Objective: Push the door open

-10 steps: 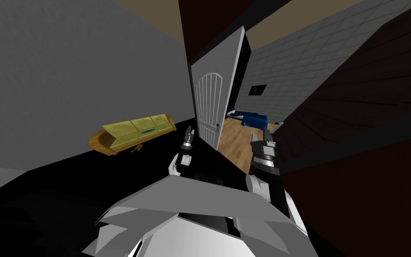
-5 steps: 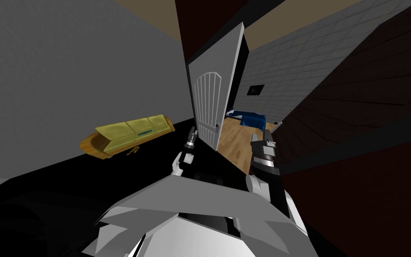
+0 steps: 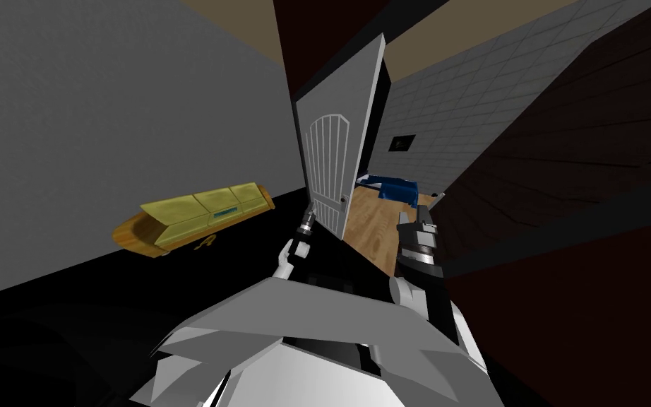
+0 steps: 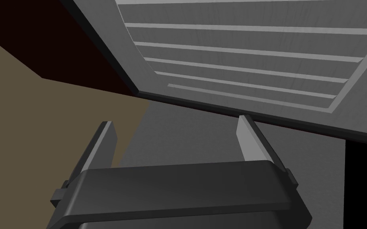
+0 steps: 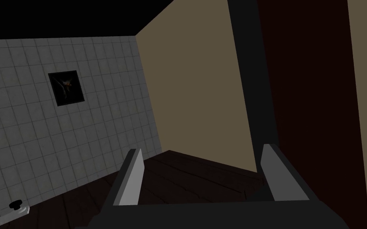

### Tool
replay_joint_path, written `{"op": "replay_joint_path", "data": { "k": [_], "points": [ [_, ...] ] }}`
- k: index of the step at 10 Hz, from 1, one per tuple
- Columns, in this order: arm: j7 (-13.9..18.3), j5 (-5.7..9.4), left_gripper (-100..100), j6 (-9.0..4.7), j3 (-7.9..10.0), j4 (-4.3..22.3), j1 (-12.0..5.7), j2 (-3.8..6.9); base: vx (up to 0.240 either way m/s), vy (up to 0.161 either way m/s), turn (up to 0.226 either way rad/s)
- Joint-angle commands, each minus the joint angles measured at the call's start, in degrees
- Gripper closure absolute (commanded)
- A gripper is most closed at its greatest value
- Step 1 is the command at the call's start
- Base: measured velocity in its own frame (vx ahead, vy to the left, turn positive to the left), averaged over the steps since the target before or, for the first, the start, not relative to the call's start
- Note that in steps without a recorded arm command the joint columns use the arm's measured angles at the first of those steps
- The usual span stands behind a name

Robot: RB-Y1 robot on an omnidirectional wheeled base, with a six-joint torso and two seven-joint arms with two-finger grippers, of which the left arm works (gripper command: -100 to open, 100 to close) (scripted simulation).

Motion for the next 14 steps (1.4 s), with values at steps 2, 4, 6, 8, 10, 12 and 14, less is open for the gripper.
{"op": "replay_joint_path", "data": {
  "k": [2,4,6,8,10,12,14],
  "points": [
    [0.7,0.25,-100,0.05,-0.99,4.2,-2.36,0.02,0.045,0.022,-0.033],
    [1.2,0.45,-100,0.07,-1.61,6.8,-3.93,0.11,0.051,0.015,-0.039],
    [1.7,0.66,-100,0.09,-2.22,10.1,-5.5,0.18,0.07,0.021,-0.058],
    [2.2,0.86,-100,0.11,-2.84,12.8,-7.08,0.26,0.05,0.016,-0.03],
    [2.7,1.06,-100,0.13,-3.45,15.4,-8.63,0.31,0.049,0.02,-0.043],
    [3.2,1.25,-100,0.15,-4.05,18.1,-10.16,0.34,0.045,0.013,-0.039],
    [3.7,1.45,-100,0.17,-4.65,20.7,-11.69,0.37,0.053,0.022,-0.036]
  ]
}}
